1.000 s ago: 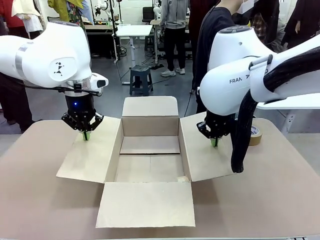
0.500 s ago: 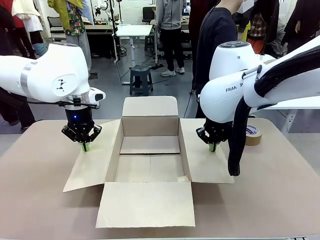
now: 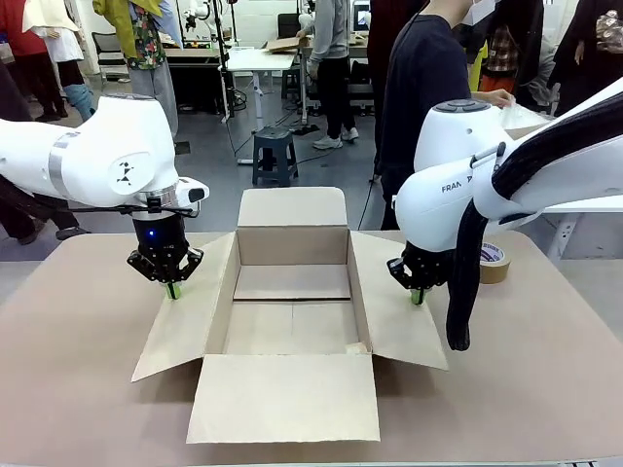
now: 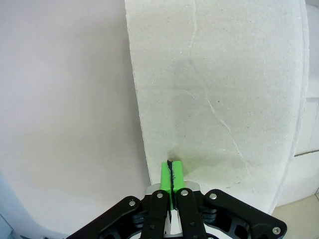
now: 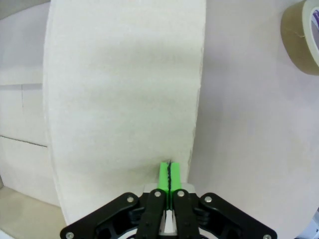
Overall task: Wrap the clocks to prevent damage.
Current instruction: Open the side flaps of the Package Box.
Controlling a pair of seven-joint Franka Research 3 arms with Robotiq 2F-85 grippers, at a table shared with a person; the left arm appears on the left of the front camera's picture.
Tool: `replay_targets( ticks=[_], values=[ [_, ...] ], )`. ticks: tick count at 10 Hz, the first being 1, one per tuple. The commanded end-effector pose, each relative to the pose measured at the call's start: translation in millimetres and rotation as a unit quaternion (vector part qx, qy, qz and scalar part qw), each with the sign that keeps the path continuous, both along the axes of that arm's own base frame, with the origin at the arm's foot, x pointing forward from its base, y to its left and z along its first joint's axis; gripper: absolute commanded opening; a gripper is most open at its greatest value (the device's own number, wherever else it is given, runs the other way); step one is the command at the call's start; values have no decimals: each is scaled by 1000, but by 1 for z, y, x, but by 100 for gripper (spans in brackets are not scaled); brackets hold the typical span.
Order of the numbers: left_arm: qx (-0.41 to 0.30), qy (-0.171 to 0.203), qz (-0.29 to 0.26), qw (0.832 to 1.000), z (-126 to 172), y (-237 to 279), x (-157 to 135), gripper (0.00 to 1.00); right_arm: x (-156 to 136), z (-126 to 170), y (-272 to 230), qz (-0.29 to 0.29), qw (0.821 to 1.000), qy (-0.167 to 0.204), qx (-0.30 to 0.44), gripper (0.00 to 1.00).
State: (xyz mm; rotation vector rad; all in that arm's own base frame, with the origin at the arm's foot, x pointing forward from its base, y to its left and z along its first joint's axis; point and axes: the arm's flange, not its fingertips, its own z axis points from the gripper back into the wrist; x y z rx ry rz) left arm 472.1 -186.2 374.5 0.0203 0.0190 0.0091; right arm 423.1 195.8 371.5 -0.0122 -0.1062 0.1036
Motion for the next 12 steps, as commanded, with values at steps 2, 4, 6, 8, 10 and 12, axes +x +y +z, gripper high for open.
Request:
replay_targets(
  ticks=[2, 4, 6, 8, 10, 12],
  values=[
    [-4, -9, 3, 1000, -2, 2, 0, 0, -1, -8, -4, 5, 1000, -2, 29, 1],
    [0, 0, 0, 1000, 0, 0, 0, 0, -5, 8, -5, 17, 999, -9, 40, 1],
    [0, 0, 0, 1000, 0, 0, 0, 0, 1, -4, 0, -2, 1000, 0, 14, 1],
    [0, 0, 0, 1000, 0, 0, 0, 0, 1, -4, 0, -2, 1000, 0, 14, 1],
    [0, 0, 0, 1000, 0, 0, 0, 0, 1, -4, 0, -2, 1000, 0, 14, 1],
    [0, 0, 0, 1000, 0, 0, 0, 0, 1, -4, 0, -2, 1000, 0, 14, 1]
  ],
)
